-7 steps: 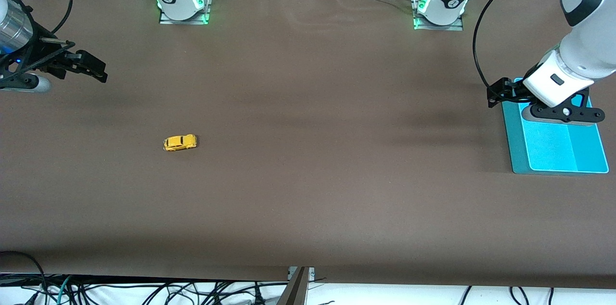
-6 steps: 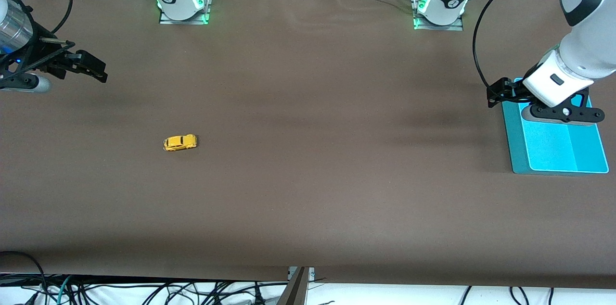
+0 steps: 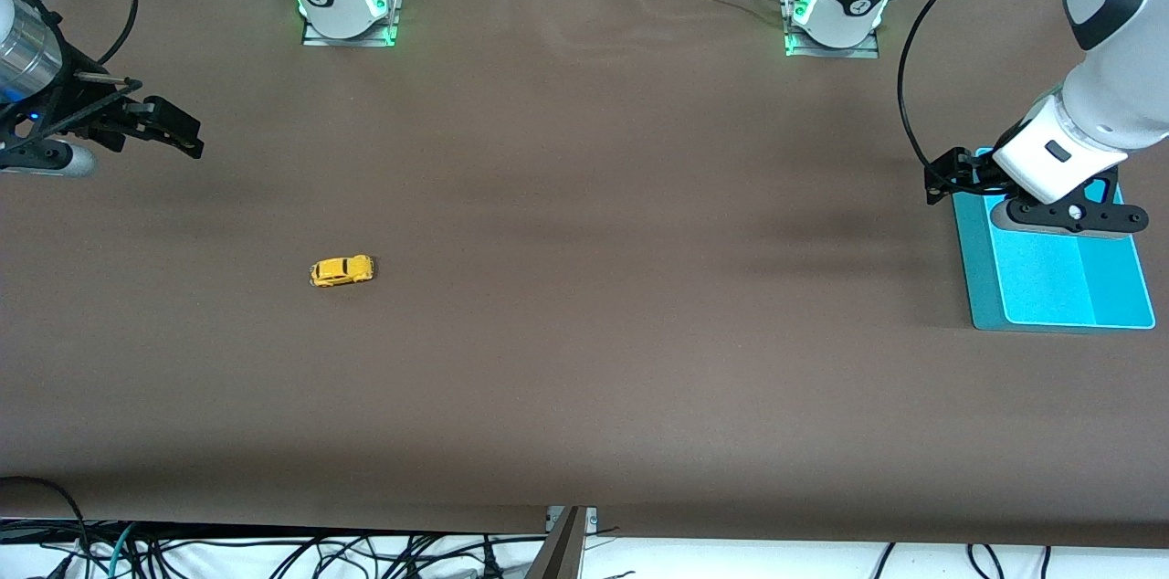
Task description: Wind and store yellow beetle car
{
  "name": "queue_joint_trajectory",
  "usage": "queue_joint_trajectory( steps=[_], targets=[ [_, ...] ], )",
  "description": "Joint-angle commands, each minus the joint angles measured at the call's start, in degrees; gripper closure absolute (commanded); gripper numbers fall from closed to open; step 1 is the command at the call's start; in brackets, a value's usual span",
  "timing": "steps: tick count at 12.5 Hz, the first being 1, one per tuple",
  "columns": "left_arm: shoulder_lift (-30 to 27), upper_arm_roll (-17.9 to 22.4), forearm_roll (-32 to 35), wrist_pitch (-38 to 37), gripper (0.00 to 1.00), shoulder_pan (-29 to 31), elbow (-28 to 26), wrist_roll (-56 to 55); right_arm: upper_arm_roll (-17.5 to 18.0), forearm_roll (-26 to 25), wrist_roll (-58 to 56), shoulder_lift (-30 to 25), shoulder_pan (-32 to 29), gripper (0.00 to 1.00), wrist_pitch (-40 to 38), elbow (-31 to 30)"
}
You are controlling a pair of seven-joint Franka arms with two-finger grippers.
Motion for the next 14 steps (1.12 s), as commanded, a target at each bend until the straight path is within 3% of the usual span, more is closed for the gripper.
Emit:
queue_joint_trajectory(
  steps=[1,3,5,14],
  targets=[
    [0.42,0.19,0.12,-0.48,0.0,0.46,1.23,0.19,0.17,-0.73,-1.66,-0.38,-0.26,0.0,0.4,-0.18],
    [0.68,0.19,0.03,0.04,0.0,0.2,1.23,-0.16,0.17,-0.64,-2.99,-0.38,-0.26,0.0,0.4,-0.18],
    [3.48,0.45,0.12,1.36,0.0,0.72,4.82,0.28,0.17,-0.64,-2.99,-0.29,-0.26,0.0,0.57,-0.18],
    [3.23,0.54,-0.58,-2.67,0.0,4.06,6.07,-0.16,0.17,-0.47,-2.9,-0.21,-0.26,0.0,0.57,0.17]
  ],
)
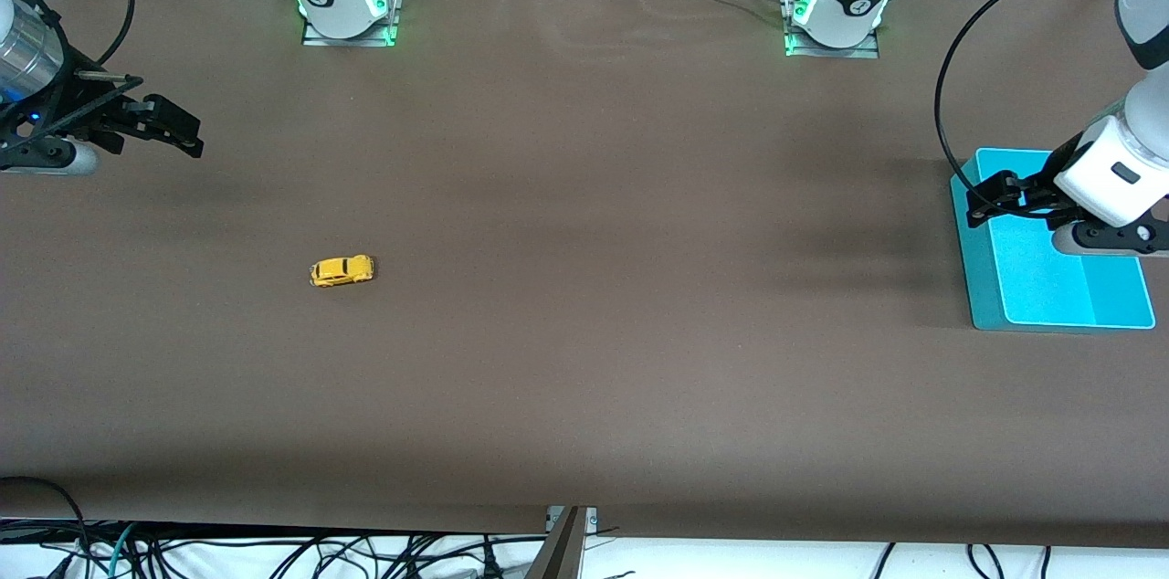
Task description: Wind and store yellow beetle car
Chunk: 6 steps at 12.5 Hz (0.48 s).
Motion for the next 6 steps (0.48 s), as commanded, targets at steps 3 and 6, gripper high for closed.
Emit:
queue_joint_trajectory(
  steps=[3,6],
  targets=[
    [0.09,-0.05,-0.23,-5.39,0.0,2.36,2.25,-0.01,0.17,-0.55,-0.66,-0.12,-0.26,0.0,0.28,0.26],
    [0.09,-0.05,-0.58,-5.92,0.0,3.78,2.78,0.16,0.17,-0.64,-0.66,-0.12,-0.26,0.0,0.28,0.26]
  ],
)
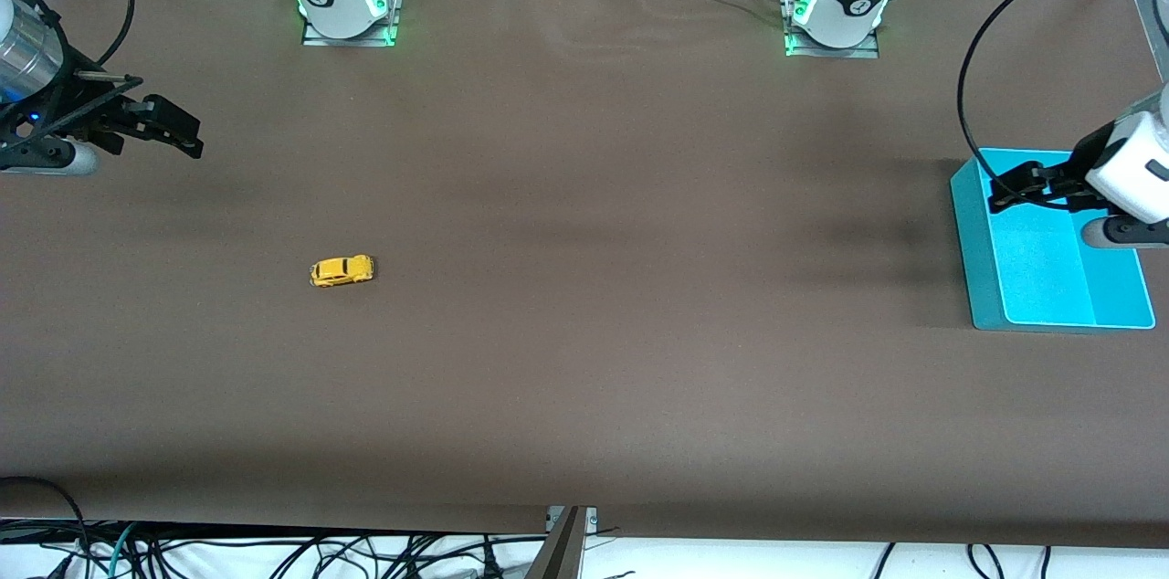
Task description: Wind and store yellow beetle car
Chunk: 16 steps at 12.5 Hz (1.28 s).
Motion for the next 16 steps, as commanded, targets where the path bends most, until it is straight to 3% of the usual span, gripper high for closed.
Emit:
queue_joint_trajectory(
  steps=[1,16],
  targets=[
    [0.1,-0.17,-0.58,-2.15,0.0,0.7,1.69,0.27,0.18,-0.55,-0.66,-0.12,-0.26,0.0,0.16,0.26],
    [0.19,-0.35,-0.32,-4.26,0.0,0.79,2.3,0.54,0.35,-0.2,-0.05,0.14,-0.17,0.0,0.16,0.96]
  ],
)
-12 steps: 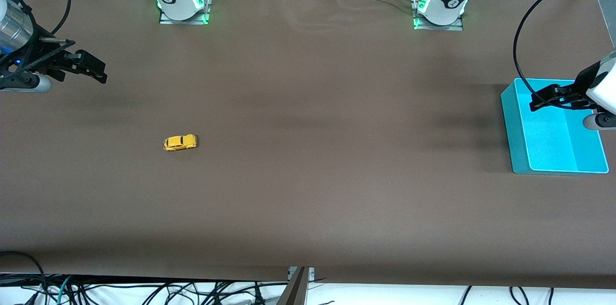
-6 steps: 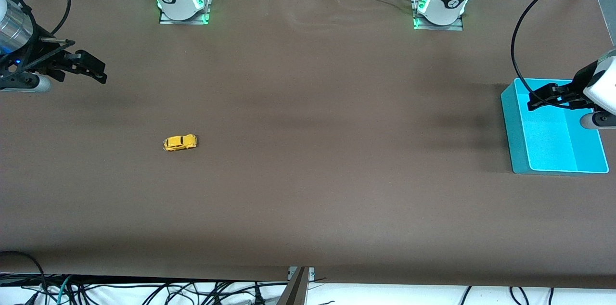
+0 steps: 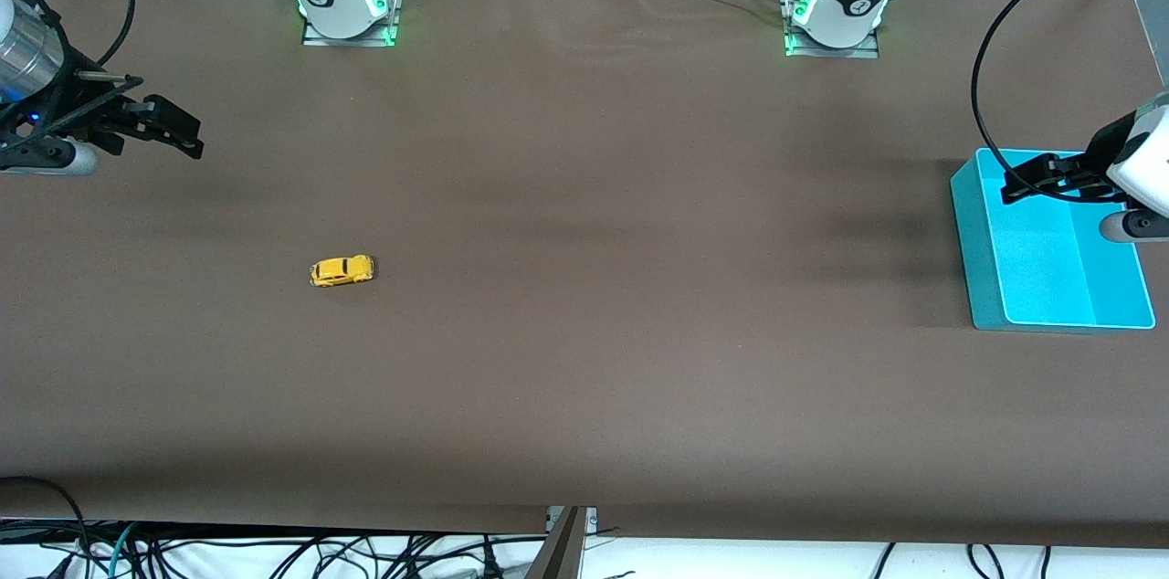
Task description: Wind and store yellow beetle car
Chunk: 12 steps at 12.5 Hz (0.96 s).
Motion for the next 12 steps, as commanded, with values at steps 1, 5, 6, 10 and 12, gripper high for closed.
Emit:
queue_joint_trajectory(
  steps=[1,5,6,10,12],
  targets=[
    [0.19,0.0,-0.41,-1.36,0.0,0.12,1.31,0.52,0.26,-0.11,0.04,0.15,-0.22,0.0,-0.09,0.89],
    [0.19,0.0,-0.41,-1.36,0.0,0.21,1.31,0.52,0.26,-0.2,0.04,0.15,-0.22,0.0,-0.17,0.89],
    [0.19,0.0,-0.49,-1.36,0.0,0.21,1.31,0.52,0.08,-0.03,0.04,0.23,-0.31,0.0,-0.17,0.89],
    [0.19,0.18,-0.32,-1.53,0.0,0.91,1.31,0.95,0.08,-0.02,-0.22,0.5,-0.31,0.0,0.0,0.89],
    [0.27,0.09,-0.58,-1.36,0.0,1.44,1.31,2.62,0.08,-0.2,0.13,0.67,-0.48,0.0,0.79,0.8]
  ],
)
